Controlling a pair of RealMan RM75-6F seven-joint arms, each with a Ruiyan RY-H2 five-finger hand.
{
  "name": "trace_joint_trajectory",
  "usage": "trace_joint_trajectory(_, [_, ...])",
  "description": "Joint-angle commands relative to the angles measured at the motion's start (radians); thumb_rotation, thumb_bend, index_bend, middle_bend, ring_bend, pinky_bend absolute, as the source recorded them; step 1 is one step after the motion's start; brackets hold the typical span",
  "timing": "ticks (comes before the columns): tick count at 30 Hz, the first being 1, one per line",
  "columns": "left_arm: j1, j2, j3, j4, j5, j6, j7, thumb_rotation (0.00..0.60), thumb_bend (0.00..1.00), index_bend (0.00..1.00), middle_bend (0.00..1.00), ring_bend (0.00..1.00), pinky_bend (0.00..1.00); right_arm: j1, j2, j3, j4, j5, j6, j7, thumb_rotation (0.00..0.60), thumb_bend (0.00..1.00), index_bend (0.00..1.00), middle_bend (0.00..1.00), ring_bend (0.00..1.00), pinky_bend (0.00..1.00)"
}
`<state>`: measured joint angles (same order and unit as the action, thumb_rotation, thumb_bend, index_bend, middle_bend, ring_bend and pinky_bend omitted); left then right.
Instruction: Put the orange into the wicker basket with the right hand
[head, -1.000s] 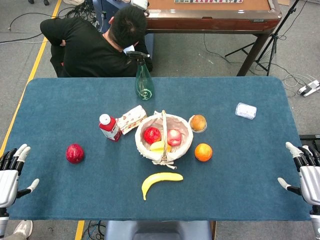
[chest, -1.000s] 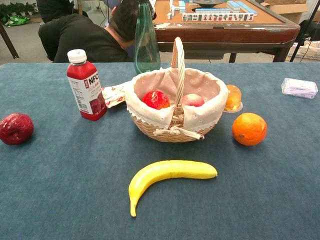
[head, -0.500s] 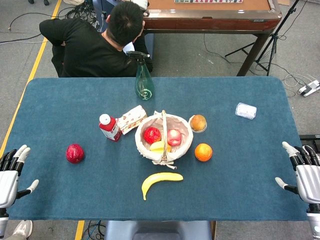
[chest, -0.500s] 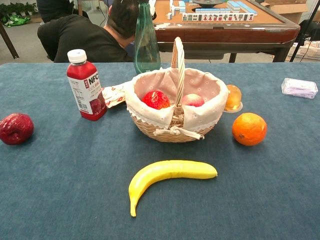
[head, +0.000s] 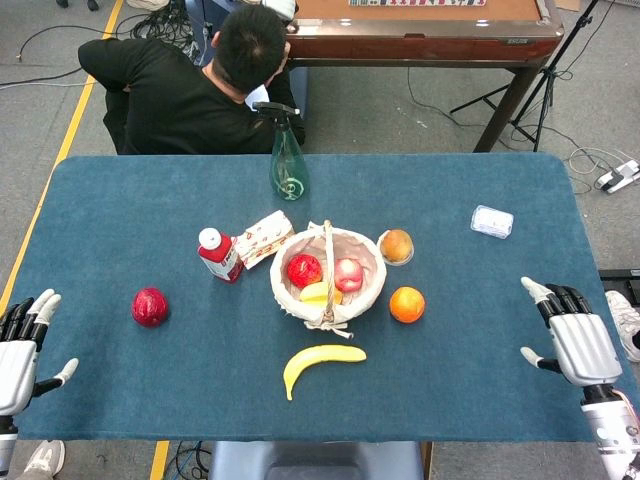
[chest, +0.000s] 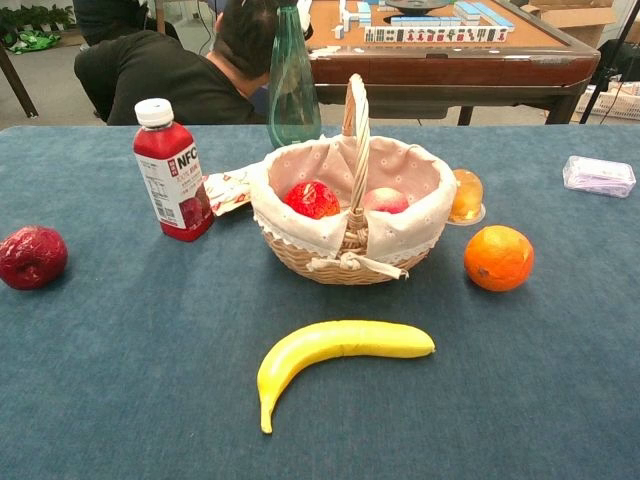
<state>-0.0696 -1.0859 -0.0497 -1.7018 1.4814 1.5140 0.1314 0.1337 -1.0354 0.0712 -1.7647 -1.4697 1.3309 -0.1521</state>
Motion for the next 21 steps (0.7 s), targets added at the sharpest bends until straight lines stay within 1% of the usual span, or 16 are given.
trace_joint_trajectory(1, [0.001,0.001,0.000,0.001,-0.001,0.001,-0.002,0.600,0.25,0.04,0.00,0.00,0.04,0.051,-0.033,0.013,-0.005,0.032,-0.068,-0.043,0.600,0.10,0.10,0.20,0.12,0.16])
trace_joint_trajectory(5, [0.002,0.003,-0.002,0.003,-0.001,0.004,-0.010,0.600,0.25,0.04,0.00,0.00,0.04,0.109,-0.074,0.031,-0.002,0.092,-0.153,-0.094,0.600,0.10,0.10,0.21,0.12,0.17])
trace_joint_trajectory(8, [0.002,0.003,-0.002,0.005,0.002,0.006,-0.015,0.600,0.25,0.04,0.00,0.00,0.04,0.165,-0.108,0.047,0.004,0.165,-0.233,-0.158,0.600,0.10,0.10,0.22,0.12,0.18])
trace_joint_trajectory(12, [0.005,0.003,0.000,0.006,0.004,0.009,-0.015,0.600,0.25,0.04,0.00,0.00,0.04,0.230,-0.159,0.068,0.025,0.250,-0.305,-0.225,0.600,0.10,0.10,0.22,0.12,0.18])
trace_joint_trajectory(21, [0.016,0.006,0.002,0.010,0.002,0.020,-0.023,0.600,0.25,0.04,0.00,0.00,0.04,0.351,-0.264,0.097,0.080,0.388,-0.386,-0.330,0.600,0.10,0.10,0.22,0.12,0.18])
